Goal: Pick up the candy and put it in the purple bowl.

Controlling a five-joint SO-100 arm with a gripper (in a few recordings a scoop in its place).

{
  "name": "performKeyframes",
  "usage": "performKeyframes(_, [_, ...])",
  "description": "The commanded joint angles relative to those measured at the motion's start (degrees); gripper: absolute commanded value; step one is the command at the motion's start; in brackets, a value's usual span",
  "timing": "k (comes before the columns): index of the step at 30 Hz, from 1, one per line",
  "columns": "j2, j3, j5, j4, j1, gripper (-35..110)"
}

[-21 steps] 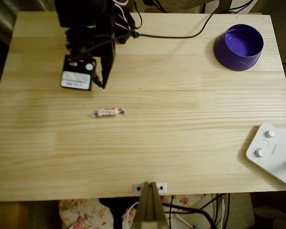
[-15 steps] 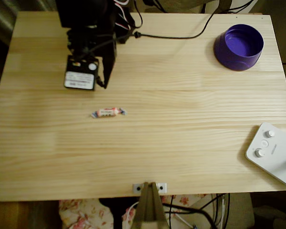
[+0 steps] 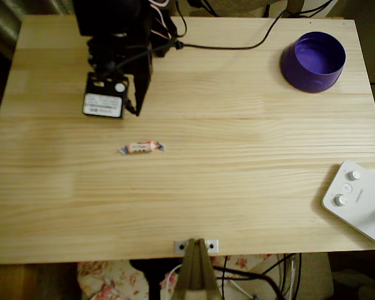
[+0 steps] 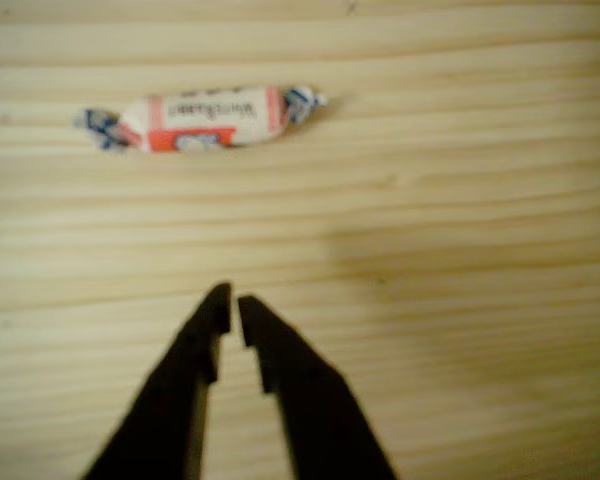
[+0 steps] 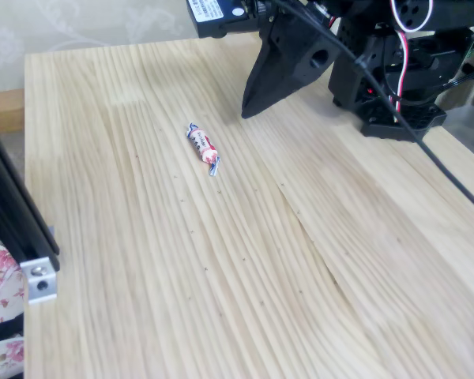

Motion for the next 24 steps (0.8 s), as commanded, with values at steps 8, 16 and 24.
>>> performKeyframes(8, [0.79, -0.18, 0.7, 0.26, 1.32, -1])
performKeyframes(16, [0.79, -0.18, 0.62, 0.26, 1.23, -1])
performKeyframes(24, [0.79, -0.18, 0.7, 0.26, 1.23, -1])
